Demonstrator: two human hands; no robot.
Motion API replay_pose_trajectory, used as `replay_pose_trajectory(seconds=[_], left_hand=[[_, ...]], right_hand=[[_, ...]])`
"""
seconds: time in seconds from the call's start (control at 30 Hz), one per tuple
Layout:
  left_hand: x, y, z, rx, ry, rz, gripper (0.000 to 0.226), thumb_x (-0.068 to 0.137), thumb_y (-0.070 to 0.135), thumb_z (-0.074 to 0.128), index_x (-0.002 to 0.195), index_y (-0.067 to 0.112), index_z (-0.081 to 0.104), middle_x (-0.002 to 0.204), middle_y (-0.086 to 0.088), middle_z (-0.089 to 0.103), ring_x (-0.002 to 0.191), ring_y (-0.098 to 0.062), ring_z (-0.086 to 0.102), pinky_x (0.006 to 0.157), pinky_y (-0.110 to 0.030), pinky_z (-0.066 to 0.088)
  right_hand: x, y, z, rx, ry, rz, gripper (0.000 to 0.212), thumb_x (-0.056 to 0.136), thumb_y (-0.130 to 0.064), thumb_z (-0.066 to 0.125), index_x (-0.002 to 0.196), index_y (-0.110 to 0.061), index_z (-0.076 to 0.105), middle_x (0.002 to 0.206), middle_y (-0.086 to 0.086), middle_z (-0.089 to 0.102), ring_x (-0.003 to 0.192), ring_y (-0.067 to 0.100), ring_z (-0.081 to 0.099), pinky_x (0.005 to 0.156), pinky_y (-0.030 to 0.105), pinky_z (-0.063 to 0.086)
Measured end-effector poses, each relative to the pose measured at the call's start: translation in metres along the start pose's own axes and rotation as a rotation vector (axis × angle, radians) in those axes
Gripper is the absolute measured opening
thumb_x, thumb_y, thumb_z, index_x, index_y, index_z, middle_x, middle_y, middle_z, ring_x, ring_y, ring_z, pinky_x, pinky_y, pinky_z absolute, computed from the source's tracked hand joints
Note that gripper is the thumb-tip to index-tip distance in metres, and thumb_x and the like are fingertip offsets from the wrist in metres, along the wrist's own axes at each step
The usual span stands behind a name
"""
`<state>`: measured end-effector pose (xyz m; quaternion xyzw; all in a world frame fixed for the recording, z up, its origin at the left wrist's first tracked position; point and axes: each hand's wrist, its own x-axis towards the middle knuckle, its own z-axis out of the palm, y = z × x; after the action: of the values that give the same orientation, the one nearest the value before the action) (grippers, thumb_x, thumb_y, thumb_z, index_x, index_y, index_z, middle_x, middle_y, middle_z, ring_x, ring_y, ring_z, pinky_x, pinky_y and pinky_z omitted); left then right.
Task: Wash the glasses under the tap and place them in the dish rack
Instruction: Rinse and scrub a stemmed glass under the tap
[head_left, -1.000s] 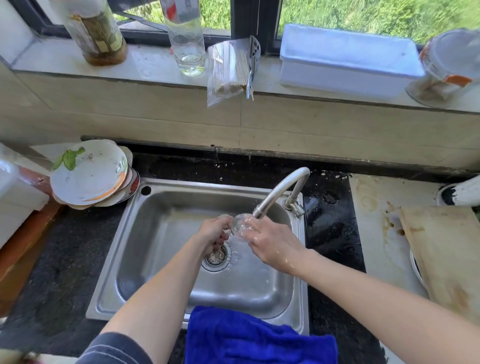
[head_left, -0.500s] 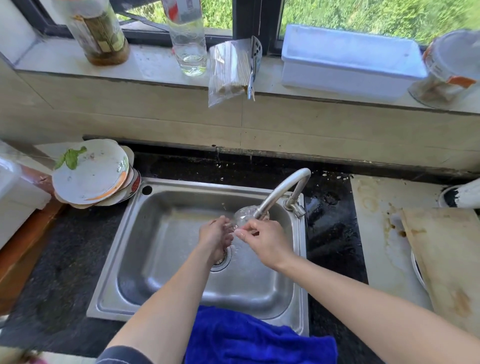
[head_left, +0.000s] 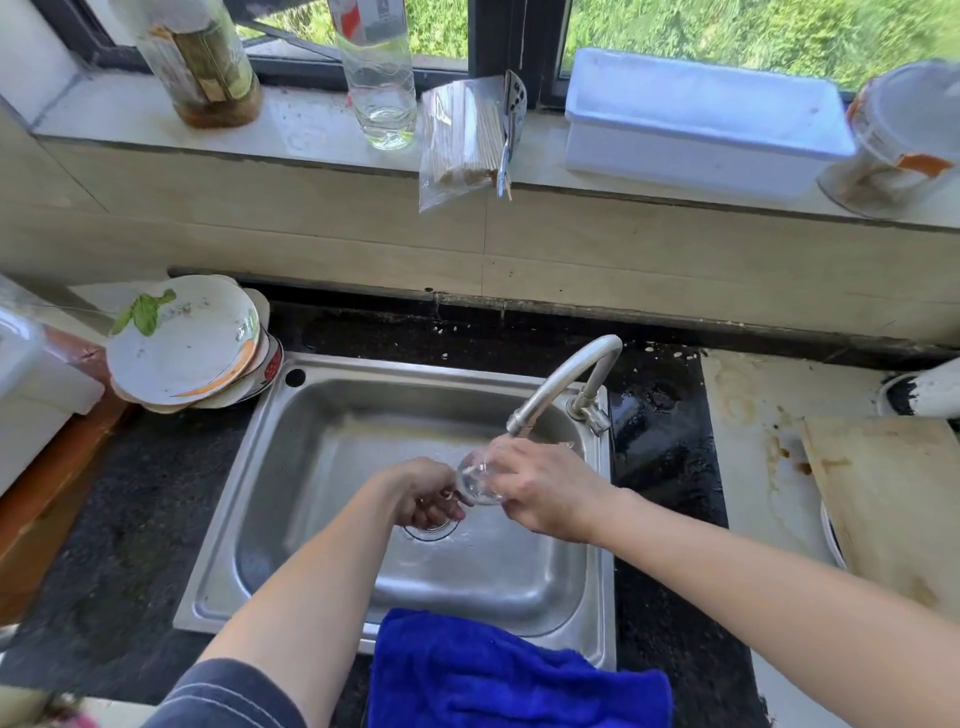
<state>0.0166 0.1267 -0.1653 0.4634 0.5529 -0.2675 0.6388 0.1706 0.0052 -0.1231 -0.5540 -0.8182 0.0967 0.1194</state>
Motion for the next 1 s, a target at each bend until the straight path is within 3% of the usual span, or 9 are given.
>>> replay_pose_trajectory(seconds=[0.17,0.3,0.47,0.57,0.63,0.7,0.87,0.93,1.0], left_hand=[[0.002,-0.006,-0.016,-0.034,0.050,-0.014,0.027,0.095,0.014,0.041,0.073,0.010,0.058,0.054,-0.005,0.057,0.028,-0.006,0.030,0.035,-0.008,0.014],[0.008,-0.005,-0.007,-0.218,0.131,0.034,0.026,0.096,0.018,0.043,0.072,0.011,0.052,0.049,-0.005,0.053,0.028,-0.007,0.029,0.034,-0.007,0.016],[-0.005,0.005,0.008,-0.324,0.235,0.136,0.019,0.092,0.014,0.040,0.073,0.011,0.041,0.058,-0.009,0.042,0.036,-0.013,0.030,0.042,-0.009,0.019],[-0.020,0.013,0.019,-0.297,0.256,0.228,0.018,0.090,0.020,0.044,0.073,0.013,0.043,0.057,-0.007,0.039,0.038,-0.014,0.030,0.047,-0.017,0.016],[-0.026,0.016,0.021,-0.325,0.283,0.250,0.019,0.090,0.023,0.042,0.073,0.014,0.041,0.057,-0.006,0.036,0.039,-0.014,0.028,0.047,-0.019,0.016],[-0.032,0.015,0.019,-0.353,0.317,0.257,0.019,0.090,0.023,0.039,0.072,0.015,0.038,0.058,-0.005,0.033,0.042,-0.013,0.024,0.044,-0.016,0.016],[-0.039,0.011,0.021,-0.279,0.438,0.337,0.016,0.087,0.025,0.037,0.079,0.011,0.040,0.064,-0.011,0.042,0.046,-0.020,0.037,0.044,-0.021,0.028],[-0.043,0.009,0.022,-0.160,0.559,0.414,0.021,0.087,0.029,0.037,0.087,0.009,0.044,0.083,-0.013,0.051,0.068,-0.030,0.052,0.060,-0.037,0.044],[-0.050,0.005,0.021,-0.044,0.648,0.503,0.020,0.090,0.027,0.039,0.088,0.009,0.045,0.088,-0.006,0.050,0.084,-0.029,0.049,0.076,-0.042,0.041]], right_hand=[[-0.010,0.011,-0.005,0.034,-0.007,0.000,0.014,0.080,-0.009,0.068,0.092,-0.012,0.073,0.108,0.001,0.069,0.098,0.020,0.063,0.064,0.037,0.059],[-0.006,0.000,-0.006,0.285,0.199,0.439,0.025,0.085,-0.020,0.058,0.108,-0.017,0.068,0.105,-0.013,0.050,0.076,-0.005,0.048,0.072,0.033,0.054],[0.004,-0.004,0.020,0.377,0.169,0.665,0.029,0.092,-0.043,0.054,0.115,-0.027,0.054,0.115,-0.012,0.043,0.099,0.001,0.042,0.087,0.028,0.038],[0.009,0.008,0.030,0.307,0.124,0.842,0.019,0.095,-0.045,0.043,0.081,-0.037,0.053,0.098,-0.005,0.052,0.095,0.018,0.052,0.078,0.035,0.041],[0.012,0.005,0.037,0.202,0.129,0.834,0.036,0.094,-0.049,0.025,0.077,-0.034,0.053,0.094,-0.003,0.051,0.092,0.023,0.053,0.075,0.038,0.042],[0.016,-0.001,0.033,0.164,0.125,0.764,0.058,0.093,-0.055,0.014,0.098,-0.028,0.064,0.103,-0.001,0.054,0.097,0.023,0.052,0.078,0.040,0.046],[0.032,0.009,0.025,0.319,0.168,0.901,0.040,0.090,-0.050,0.031,0.073,-0.022,0.053,0.080,-0.002,0.060,0.083,0.025,0.058,0.072,0.039,0.046],[0.036,0.000,0.028,0.375,0.143,0.799,0.040,0.092,-0.047,0.029,0.081,-0.022,0.058,0.088,-0.003,0.063,0.083,0.026,0.058,0.073,0.038,0.042],[0.036,0.007,0.017,0.436,0.118,0.783,0.040,0.092,-0.045,0.030,0.073,-0.023,0.057,0.082,0.002,0.064,0.080,0.026,0.060,0.072,0.038,0.044]])
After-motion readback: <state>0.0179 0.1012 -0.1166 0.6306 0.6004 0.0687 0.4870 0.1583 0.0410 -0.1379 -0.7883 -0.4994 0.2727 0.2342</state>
